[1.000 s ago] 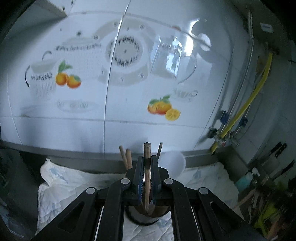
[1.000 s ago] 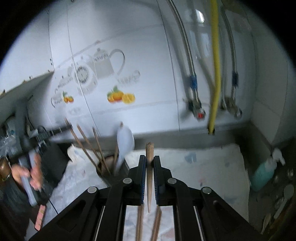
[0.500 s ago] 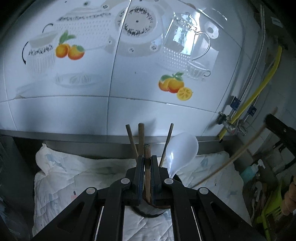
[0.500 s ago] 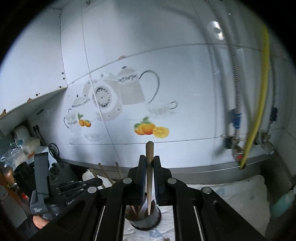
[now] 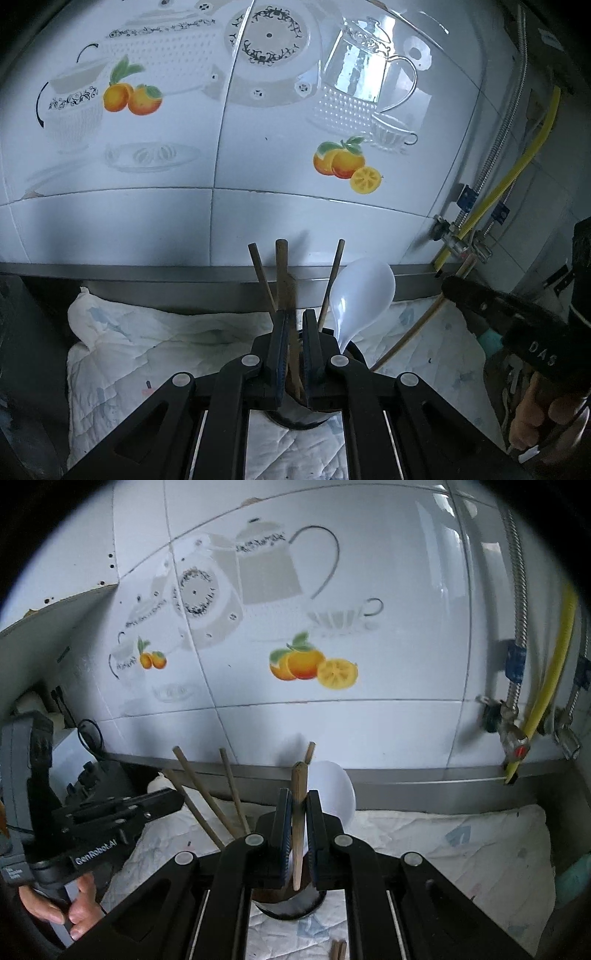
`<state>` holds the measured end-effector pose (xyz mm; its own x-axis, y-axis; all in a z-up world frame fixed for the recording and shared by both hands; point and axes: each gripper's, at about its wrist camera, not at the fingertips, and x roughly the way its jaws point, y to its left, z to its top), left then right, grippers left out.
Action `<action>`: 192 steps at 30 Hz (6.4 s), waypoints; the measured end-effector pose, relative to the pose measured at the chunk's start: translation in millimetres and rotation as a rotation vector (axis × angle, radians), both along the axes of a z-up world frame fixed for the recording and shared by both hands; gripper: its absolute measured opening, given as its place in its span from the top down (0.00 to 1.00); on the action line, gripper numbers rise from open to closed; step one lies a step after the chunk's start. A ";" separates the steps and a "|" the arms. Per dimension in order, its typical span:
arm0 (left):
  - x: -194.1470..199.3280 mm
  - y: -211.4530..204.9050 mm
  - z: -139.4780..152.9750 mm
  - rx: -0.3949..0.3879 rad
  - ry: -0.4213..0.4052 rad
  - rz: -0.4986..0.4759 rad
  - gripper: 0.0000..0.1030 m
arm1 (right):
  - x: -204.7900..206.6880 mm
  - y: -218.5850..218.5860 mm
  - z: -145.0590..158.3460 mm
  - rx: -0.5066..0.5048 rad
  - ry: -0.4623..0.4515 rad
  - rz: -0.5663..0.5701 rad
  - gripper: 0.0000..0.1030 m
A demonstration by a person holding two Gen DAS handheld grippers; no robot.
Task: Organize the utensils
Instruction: 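Open both tools to drop the chopsticks into the pot, then move both tools back over the remaining chopsticks on the mat, then grasp a chopstick with the left tool while the right tool grasps another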
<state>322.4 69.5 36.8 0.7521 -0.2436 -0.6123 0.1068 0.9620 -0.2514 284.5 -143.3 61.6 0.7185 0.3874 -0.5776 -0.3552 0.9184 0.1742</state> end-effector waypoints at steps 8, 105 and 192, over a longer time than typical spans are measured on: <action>0.5 -1.0 -2.0 -0.007 0.013 -0.007 0.91 | -1.5 -4.6 -0.1 -0.013 0.010 0.004 0.82; -9.0 -173.0 -209.1 0.058 0.504 -0.062 0.74 | -107.5 -162.3 -145.9 0.075 0.391 -0.153 0.69; -25.0 -124.4 -198.3 -0.092 0.486 -0.147 0.96 | -6.1 -57.0 -189.6 -0.132 0.485 0.049 0.88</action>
